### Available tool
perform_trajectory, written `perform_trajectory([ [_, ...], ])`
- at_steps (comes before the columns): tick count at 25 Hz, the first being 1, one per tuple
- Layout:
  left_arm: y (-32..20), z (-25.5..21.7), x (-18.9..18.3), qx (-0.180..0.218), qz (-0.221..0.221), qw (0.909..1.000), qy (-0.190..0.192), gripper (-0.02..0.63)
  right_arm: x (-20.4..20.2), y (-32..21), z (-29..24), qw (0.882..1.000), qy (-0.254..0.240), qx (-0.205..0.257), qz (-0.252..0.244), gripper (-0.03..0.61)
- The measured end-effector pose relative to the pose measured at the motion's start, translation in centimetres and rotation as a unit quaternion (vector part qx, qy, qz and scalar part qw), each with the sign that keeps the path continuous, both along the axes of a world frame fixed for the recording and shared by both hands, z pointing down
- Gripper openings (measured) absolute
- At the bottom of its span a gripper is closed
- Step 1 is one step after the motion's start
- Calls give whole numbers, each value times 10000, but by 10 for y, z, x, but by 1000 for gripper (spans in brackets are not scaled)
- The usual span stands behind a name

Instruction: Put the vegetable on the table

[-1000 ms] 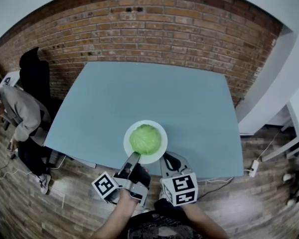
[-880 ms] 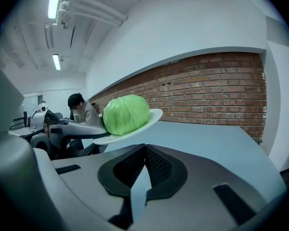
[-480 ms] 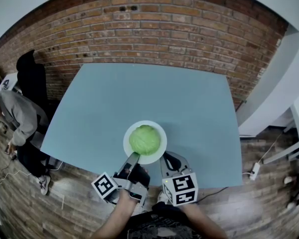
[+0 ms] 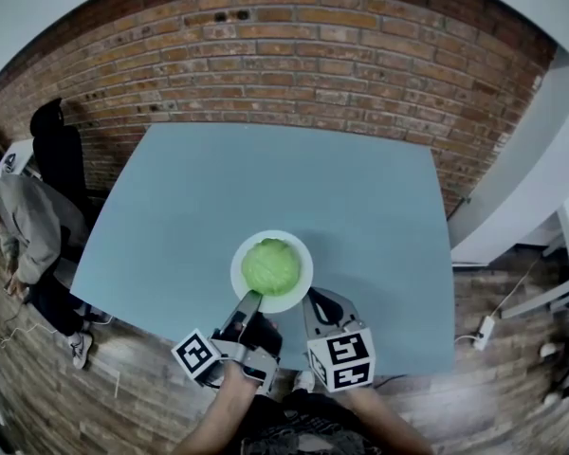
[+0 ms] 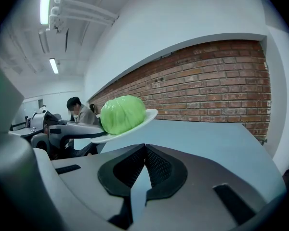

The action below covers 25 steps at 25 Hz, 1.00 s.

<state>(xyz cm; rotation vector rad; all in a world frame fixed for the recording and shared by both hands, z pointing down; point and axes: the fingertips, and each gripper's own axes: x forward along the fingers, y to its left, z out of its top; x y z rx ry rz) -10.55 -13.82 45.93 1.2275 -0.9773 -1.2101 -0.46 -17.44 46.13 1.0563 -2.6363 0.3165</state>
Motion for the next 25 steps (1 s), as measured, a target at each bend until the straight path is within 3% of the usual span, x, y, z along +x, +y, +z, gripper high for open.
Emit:
perform_trajectory([
  [9, -19, 10, -8, -103, 148, 9998, -52, 21, -7, -18, 4, 9999, 74, -50, 117, 8],
  [25, -53, 34, -28, -211, 1018, 9946, -21, 21, -9, -38, 12, 9941, 198, -137, 1058, 8],
])
